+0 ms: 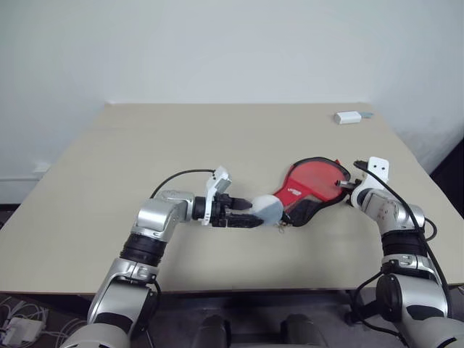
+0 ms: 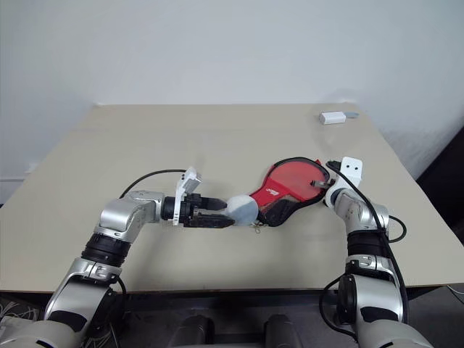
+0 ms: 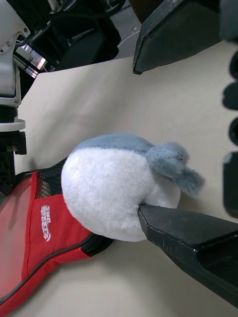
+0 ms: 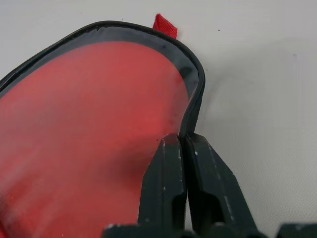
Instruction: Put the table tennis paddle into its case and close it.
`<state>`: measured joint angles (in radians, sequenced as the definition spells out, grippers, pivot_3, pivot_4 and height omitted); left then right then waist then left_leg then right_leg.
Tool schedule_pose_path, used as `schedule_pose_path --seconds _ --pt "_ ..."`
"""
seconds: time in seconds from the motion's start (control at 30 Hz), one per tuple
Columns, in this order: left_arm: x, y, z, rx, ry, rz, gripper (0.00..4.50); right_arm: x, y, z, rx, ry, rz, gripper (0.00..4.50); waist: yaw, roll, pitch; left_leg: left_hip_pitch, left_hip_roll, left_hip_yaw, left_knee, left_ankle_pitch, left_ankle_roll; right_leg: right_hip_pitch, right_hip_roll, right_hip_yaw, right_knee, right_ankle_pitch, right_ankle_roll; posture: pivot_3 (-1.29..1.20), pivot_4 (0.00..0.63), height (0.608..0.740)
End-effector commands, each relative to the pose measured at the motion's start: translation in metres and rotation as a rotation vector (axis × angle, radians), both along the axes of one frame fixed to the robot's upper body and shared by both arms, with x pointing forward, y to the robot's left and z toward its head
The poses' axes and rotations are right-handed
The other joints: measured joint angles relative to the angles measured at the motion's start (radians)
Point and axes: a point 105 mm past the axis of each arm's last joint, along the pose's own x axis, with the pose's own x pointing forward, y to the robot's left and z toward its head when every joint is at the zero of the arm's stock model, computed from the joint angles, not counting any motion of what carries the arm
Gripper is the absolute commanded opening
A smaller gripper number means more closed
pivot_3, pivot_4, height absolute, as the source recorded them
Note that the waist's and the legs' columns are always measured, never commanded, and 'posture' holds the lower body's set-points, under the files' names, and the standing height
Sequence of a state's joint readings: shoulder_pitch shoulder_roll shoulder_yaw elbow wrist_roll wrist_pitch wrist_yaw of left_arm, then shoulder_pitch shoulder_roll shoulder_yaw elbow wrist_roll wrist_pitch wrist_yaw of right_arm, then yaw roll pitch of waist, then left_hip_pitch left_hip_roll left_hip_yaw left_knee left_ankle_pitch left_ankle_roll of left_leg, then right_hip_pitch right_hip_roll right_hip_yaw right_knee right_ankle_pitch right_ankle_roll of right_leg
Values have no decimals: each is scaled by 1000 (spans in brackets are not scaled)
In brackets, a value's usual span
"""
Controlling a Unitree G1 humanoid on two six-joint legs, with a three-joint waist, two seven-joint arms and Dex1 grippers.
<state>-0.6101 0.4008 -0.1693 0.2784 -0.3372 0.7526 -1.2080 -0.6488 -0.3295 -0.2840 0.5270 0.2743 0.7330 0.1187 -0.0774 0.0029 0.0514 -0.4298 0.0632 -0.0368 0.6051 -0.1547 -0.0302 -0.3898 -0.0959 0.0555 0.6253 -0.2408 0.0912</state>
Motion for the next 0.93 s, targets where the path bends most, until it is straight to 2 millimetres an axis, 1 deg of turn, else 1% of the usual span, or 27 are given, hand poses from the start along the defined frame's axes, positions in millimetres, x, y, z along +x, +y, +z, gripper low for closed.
schedule_pose_path --seconds 0.03,0.1,0.2,0.27,0.33,0.4,0.47,0.5,0.57,0.63,0.73,0.8,0.87,0.93 --pt "10 8 23 -20 -88 10 4500 3 8 12 20 -53 40 1374 -1 0 0 0 0 0 0 0 0 0 0 1 0 0 0 0 0 740" --pt "13 18 26 -10 -101 35 4500 4 5 20 10 -96 36 2066 -2 0 0 0 0 0 1 0 0 0 2 3 0 0 -1 0 0 740" --pt "17 38 28 16 -117 82 4500 4 7 31 17 -158 61 3164 -2 0 0 0 0 -1 1 0 0 -1 5 8 0 -1 -2 0 0 740" --pt "20 51 31 27 -128 122 4500 1 20 44 1 -237 182 3896 -2 0 0 0 0 0 1 0 0 -1 7 11 0 -1 -2 0 0 740" --pt "23 59 32 36 -145 150 4500 -6 38 58 -42 -339 329 4474 -2 0 0 0 0 0 1 0 0 -1 8 12 0 -1 -1 0 0 740" --pt "26 68 30 52 -157 177 4500 -13 52 68 -23 -418 431 4474 -2 0 0 0 0 0 1 0 0 -1 8 12 0 -1 -1 0 0 740" --pt "28 75 29 62 -177 199 4500 -24 67 73 6 -455 557 4474 -1 0 0 0 0 0 1 0 0 -1 8 12 0 -1 -1 0 0 740" --pt "30 81 27 71 -184 214 4500 -32 78 76 74 -477 634 4474 0 0 0 0 0 0 1 0 0 -1 8 12 0 -1 -1 0 0 740" --pt "31 92 24 85 -194 247 4500 -51 99 74 147 -480 799 4474 1 0 0 0 1 0 2 0 -1 0 8 12 0 -1 -1 0 0 740" --pt "30 100 21 92 -208 265 4500 -66 112 69 173 -458 922 4474 1 0 0 0 1 0 2 0 -1 0 9 12 0 -1 -2 0 0 740" --pt "23 106 13 115 -233 267 4500 -87 123 62 194 -441 1076 4474 5 0 0 0 1 0 2 -2 -3 0 8 12 0 -1 -2 0 0 740" --pt "13 110 4 131 -192 272 4500 -97 124 58 226 -423 1139 4474 5 -1 0 0 1 0 2 -3 -5 0 8 12 0 -1 -2 0 0 740" --pt "3 111 -2 134 -153 275 4500 -99 125 55 217 -409 1170 4474 6 -1 0 0 1 0 3 -3 -5 0 8 12 0 -1 -2 0 0 740" --pt "-3 112 -5 143 -140 268 4500 -97 127 54 208 -413 1172 4474 6 -1 0 0 1 0 3 -3 -6 -1 8 12 1 -1 -2 0 0 740"
